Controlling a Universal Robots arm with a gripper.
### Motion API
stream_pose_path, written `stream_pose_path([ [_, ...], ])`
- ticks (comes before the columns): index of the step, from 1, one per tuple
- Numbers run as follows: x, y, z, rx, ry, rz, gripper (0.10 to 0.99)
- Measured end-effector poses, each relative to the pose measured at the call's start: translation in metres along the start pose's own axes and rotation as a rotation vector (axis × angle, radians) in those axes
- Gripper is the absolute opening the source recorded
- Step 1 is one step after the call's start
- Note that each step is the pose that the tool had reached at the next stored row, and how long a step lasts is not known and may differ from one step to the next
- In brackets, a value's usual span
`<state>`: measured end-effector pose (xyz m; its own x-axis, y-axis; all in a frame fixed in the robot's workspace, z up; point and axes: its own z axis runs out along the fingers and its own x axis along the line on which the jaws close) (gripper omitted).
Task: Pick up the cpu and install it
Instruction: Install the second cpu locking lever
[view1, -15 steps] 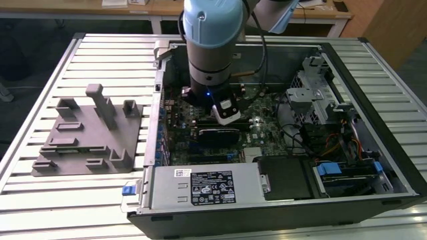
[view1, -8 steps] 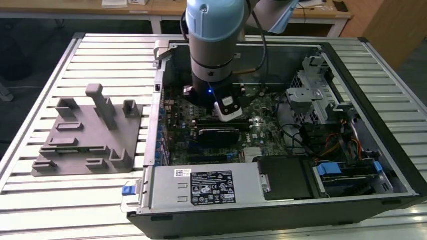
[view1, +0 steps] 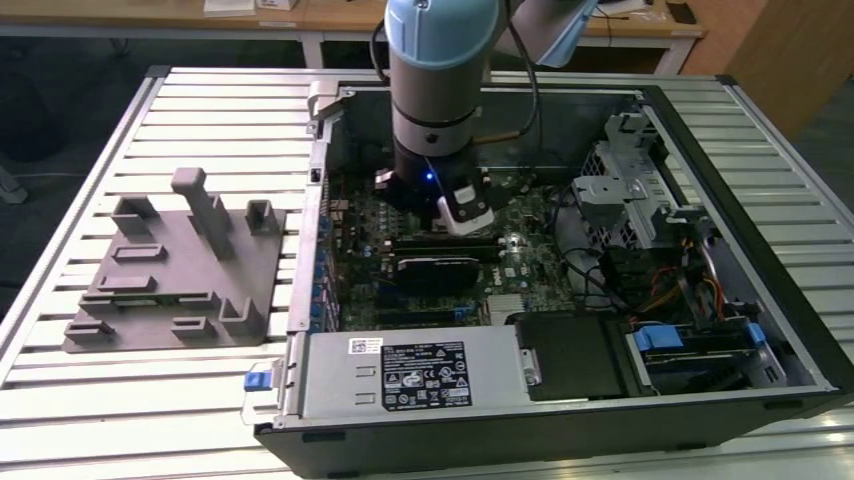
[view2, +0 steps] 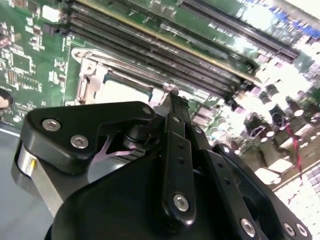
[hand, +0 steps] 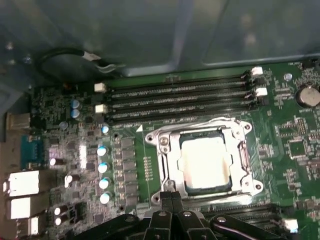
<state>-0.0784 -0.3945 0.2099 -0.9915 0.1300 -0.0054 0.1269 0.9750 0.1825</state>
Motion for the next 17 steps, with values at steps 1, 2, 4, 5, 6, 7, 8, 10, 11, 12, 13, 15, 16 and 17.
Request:
stream_pose_path([
  [1,-0.0004,0.0029,0.0006,0.002,-0.0003,0.0,0.106],
  [2,-0.0008,0.006,0.0011,0.004,-0.0006,0.0,0.106],
  [4,-0.0021,0.0117,0.0022,0.01,-0.0013,0.0,0.106],
  [5,-0.003,0.0134,0.0025,0.013,-0.0017,0.0,0.106],
  [6,-0.0043,0.0151,0.0029,0.017,-0.0023,-0.001,0.106],
  [7,-0.0055,0.0165,0.0031,0.021,-0.0026,-0.001,0.106],
  [8,-0.007,0.0177,0.0033,0.026,-0.0032,-0.001,0.106],
  [10,-0.0101,0.0201,0.0038,0.034,-0.0043,-0.001,0.106],
  [11,-0.0119,0.0212,0.0041,0.037,-0.0048,-0.001,0.106],
  [12,-0.0138,0.0223,0.0043,0.041,-0.0052,-0.001,0.106],
  [13,-0.016,0.0234,0.0045,0.044,-0.0057,-0.001,0.106],
  [15,-0.0203,0.0255,0.0049,0.05,-0.0063,-0.001,0.106],
  [16,-0.0225,0.0267,0.0051,0.053,-0.0066,-0.002,0.106],
  [17,-0.0246,0.028,0.0054,0.055,-0.0068,-0.002,0.106],
])
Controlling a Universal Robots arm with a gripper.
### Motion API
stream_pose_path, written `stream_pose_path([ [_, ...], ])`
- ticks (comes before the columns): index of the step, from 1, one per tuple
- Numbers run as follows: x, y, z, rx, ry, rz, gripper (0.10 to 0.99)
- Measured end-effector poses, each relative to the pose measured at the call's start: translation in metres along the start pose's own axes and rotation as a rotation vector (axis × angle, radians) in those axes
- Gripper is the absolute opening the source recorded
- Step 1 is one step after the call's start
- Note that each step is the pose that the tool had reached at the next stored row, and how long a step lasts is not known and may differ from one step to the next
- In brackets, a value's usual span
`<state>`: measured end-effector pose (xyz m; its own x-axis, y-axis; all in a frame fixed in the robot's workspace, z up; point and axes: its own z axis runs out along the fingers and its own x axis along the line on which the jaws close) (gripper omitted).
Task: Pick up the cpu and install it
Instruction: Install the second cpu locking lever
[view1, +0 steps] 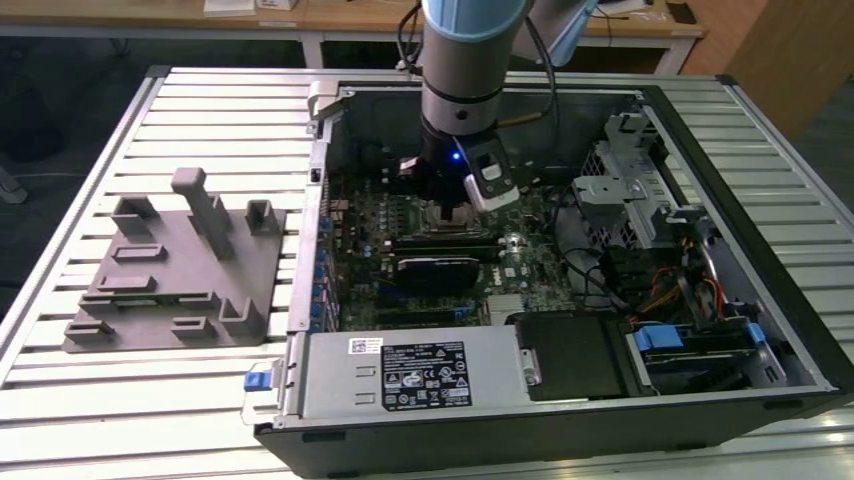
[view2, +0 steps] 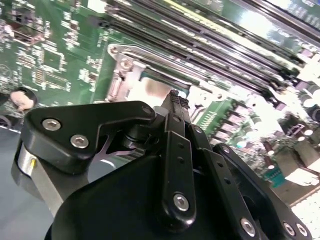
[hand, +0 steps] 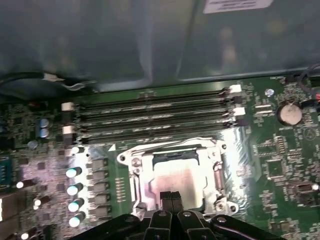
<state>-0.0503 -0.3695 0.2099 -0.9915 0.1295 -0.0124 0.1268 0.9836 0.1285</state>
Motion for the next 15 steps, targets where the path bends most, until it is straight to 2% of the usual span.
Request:
stream_pose_path([
  [3,-0.0043,0.004,0.0006,0.003,0.0003,0.0,0.106],
  [7,-0.0044,0.0059,-0.0007,0.004,0.0004,0.0,0.106],
  [15,-0.0046,0.0085,-0.0187,0.004,0.0001,0.0,0.106],
])
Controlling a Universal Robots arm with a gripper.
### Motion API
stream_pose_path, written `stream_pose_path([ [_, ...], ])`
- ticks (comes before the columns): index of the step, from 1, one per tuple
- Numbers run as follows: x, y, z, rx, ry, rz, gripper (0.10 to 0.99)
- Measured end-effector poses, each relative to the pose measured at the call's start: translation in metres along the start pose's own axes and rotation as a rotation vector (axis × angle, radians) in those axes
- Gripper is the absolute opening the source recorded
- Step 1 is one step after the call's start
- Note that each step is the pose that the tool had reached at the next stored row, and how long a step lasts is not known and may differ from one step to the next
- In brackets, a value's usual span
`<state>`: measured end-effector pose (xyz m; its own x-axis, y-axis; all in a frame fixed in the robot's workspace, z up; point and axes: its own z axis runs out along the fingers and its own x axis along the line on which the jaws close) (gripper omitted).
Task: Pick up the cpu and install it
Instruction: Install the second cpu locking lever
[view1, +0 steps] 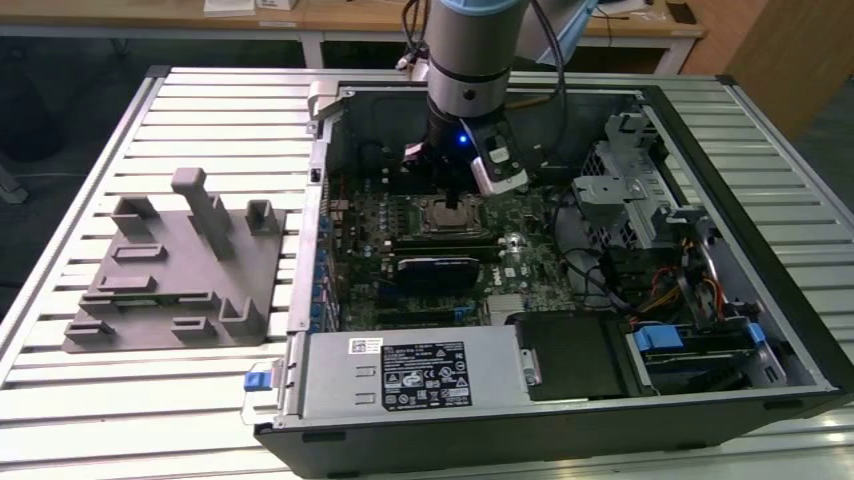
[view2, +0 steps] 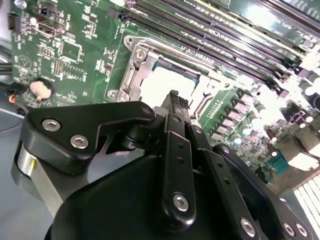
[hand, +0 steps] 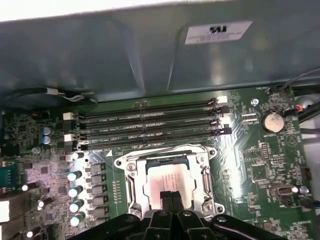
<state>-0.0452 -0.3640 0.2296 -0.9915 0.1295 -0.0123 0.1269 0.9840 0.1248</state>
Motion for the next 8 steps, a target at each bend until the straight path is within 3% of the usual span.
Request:
stream_pose_path([
  [8,0.0,0.0004,-0.0035,0.0,-0.0002,0.0,0.106],
])
